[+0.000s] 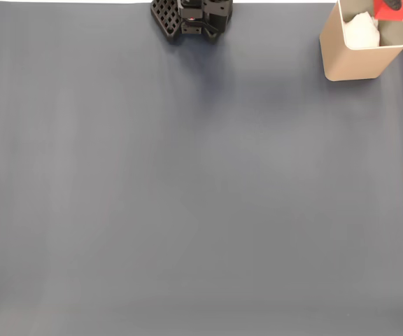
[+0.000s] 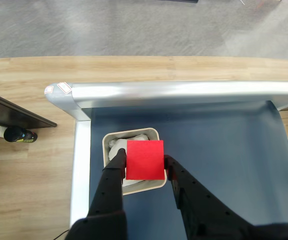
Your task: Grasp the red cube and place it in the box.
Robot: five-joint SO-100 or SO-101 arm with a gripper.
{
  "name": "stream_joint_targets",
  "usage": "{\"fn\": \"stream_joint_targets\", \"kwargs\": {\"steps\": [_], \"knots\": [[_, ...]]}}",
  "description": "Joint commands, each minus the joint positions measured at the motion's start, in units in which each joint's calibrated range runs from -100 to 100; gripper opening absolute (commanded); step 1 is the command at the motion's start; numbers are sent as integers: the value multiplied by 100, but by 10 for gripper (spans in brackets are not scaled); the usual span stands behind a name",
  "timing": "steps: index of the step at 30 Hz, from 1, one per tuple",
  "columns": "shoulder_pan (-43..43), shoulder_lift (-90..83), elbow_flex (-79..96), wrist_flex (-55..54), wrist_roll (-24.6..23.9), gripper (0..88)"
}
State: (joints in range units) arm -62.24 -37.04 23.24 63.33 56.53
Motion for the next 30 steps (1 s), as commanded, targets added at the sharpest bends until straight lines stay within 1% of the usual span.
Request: {"fn": "stream_joint_targets", "kwargs": {"steps": [1,12,19,30], "knots": [[-61,21,-52,-144,-88,159],[-161,56,-52,-185,-225,229],[-196,73,-43,-160,-264,295],[-196,4,21,-185,-259,323]]}}
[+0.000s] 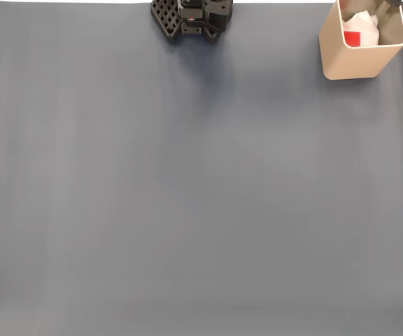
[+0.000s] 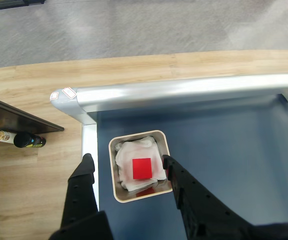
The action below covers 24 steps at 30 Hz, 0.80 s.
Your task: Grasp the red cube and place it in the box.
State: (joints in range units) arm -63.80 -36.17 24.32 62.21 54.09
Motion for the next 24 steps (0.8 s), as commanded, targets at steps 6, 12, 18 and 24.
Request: {"fn": "stream_joint_targets", "kwargs": {"steps": [6,12,18,24], "knots": [[2,-109,-87,-90,-88,325],[123,-135,-60,-139,-63,305],[272,-170,-60,-139,-54,214],[520,-248,-60,-115,-29,54]]}}
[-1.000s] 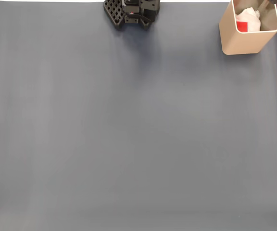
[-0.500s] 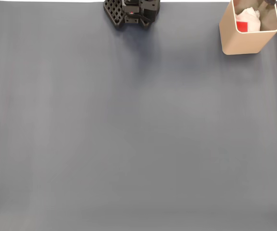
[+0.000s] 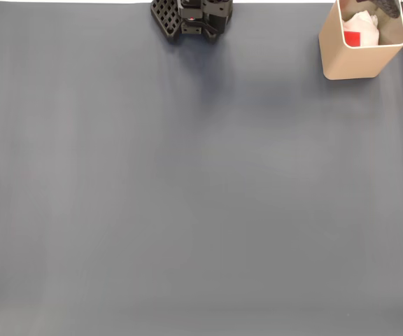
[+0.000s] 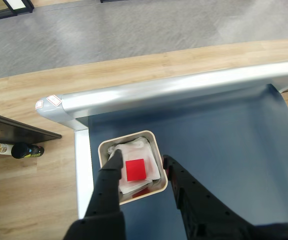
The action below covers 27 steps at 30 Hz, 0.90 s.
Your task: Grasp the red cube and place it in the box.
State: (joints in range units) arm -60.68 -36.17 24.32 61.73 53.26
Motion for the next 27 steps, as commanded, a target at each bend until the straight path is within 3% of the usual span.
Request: {"fn": "stream_joint_targets", "kwargs": {"steps": [1,27], "knots": [[266,-248,-60,-67,59,28],[3369,-265,-96,-75,68,0]]}}
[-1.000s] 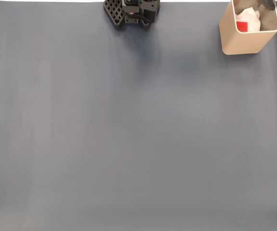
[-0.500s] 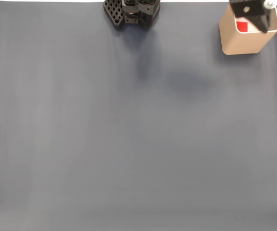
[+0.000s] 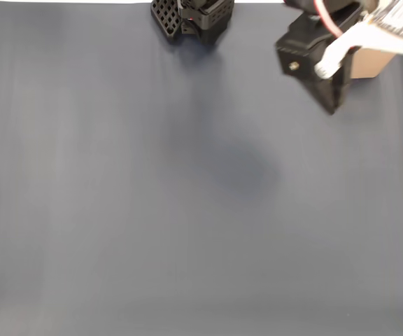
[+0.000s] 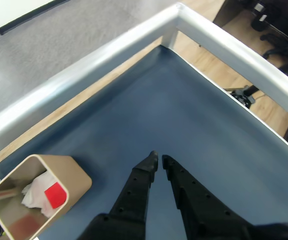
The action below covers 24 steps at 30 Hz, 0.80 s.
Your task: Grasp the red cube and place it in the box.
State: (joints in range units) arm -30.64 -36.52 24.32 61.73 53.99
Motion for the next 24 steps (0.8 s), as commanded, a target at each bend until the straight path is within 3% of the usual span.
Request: {"fn": "stream_joint_targets", "kwargs": {"steps": [1,12,24], "knots": [[479,-256,-78,-75,-15,0],[1792,-473,177,-132,-176,0],[2922,-1816,2175,-796,-161,0]]}}
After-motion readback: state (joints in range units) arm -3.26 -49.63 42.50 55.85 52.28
